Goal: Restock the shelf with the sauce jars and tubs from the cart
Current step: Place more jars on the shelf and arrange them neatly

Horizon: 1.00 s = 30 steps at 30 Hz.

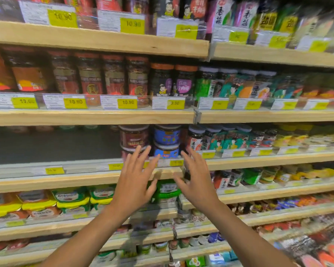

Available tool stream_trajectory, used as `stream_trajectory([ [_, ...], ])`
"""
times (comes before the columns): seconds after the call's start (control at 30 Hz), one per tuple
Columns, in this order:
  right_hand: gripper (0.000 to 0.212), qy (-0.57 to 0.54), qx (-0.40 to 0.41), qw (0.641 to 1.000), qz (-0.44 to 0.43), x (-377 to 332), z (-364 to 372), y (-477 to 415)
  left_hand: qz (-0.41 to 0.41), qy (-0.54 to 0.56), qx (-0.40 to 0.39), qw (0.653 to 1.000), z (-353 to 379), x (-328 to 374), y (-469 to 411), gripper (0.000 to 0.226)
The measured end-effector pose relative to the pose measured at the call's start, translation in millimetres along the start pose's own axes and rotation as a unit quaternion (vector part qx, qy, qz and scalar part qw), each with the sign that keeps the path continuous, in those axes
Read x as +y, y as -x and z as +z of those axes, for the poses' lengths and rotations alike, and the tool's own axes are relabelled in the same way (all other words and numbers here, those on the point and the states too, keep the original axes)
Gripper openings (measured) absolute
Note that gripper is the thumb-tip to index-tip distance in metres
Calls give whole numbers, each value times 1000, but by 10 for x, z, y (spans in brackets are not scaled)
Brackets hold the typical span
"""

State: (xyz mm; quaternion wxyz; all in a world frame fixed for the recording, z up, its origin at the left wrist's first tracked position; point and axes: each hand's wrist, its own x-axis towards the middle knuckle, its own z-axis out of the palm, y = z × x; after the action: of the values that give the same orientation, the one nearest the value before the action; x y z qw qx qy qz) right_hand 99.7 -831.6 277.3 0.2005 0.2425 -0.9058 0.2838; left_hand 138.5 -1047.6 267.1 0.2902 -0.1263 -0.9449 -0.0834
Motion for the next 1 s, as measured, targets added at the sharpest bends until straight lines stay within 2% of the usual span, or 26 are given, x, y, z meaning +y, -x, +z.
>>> stream_trajectory([
  [0.13,80,122,-23,992,25,647,-375,696,56,2,-52,997,364,736,87,78],
  [0.33,78,175,-52,977,113,1608,-1066,1847,129,20,-132,983,1048,2022,262,82],
  [0.63,70,208,-38,937,278,2704,-1910,3269,224,58,-238,943,1845,3712,309,84],
  [0.8,79,220,-54,904,363,3291,-2182,3757,254,103,-283,919,2325,4328,188,81],
  [1.0,78,212,-84,868,441,3974,-2267,4008,265,156,-369,877,3027,4895,-147,73],
])
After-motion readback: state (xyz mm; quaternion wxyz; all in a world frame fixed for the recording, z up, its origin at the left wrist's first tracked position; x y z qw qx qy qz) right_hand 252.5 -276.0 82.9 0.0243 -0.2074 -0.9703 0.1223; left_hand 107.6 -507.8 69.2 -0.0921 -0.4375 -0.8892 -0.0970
